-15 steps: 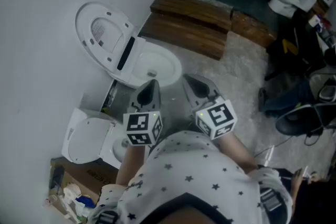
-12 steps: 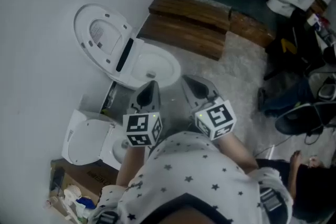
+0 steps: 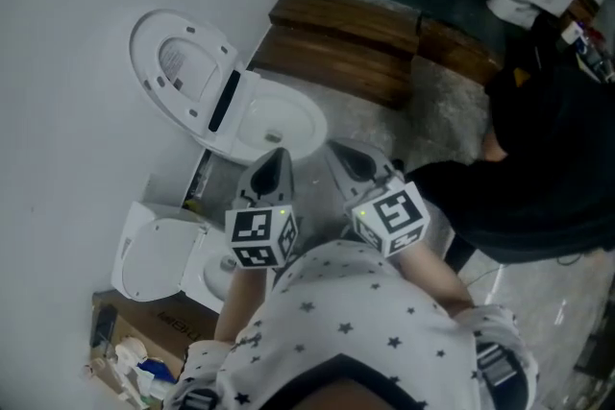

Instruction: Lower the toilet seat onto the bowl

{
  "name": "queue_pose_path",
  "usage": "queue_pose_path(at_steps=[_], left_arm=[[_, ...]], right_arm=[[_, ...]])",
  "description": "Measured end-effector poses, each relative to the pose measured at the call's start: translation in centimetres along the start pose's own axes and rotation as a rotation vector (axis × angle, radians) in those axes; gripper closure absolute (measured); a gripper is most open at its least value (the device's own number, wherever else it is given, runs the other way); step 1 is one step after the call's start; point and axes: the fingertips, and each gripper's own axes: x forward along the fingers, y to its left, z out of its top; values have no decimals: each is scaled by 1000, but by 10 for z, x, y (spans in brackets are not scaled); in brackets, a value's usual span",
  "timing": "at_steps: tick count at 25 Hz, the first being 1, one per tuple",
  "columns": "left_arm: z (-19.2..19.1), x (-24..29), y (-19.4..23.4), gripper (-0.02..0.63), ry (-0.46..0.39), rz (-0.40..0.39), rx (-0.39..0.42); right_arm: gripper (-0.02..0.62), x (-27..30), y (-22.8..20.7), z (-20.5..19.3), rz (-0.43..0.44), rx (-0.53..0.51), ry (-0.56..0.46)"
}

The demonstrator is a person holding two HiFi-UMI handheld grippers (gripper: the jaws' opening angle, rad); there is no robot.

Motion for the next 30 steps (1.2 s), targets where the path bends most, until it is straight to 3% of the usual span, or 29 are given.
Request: queue_pose_path(at_steps=[6,30], left_arm=[[0,8,-10,607,-5,13,-1],[-13,60,-55,607,26,71,-34]], right_arm=[[591,-1,-10,-1,42,30,-18],[591,-23,-92,-13,50,59,3]])
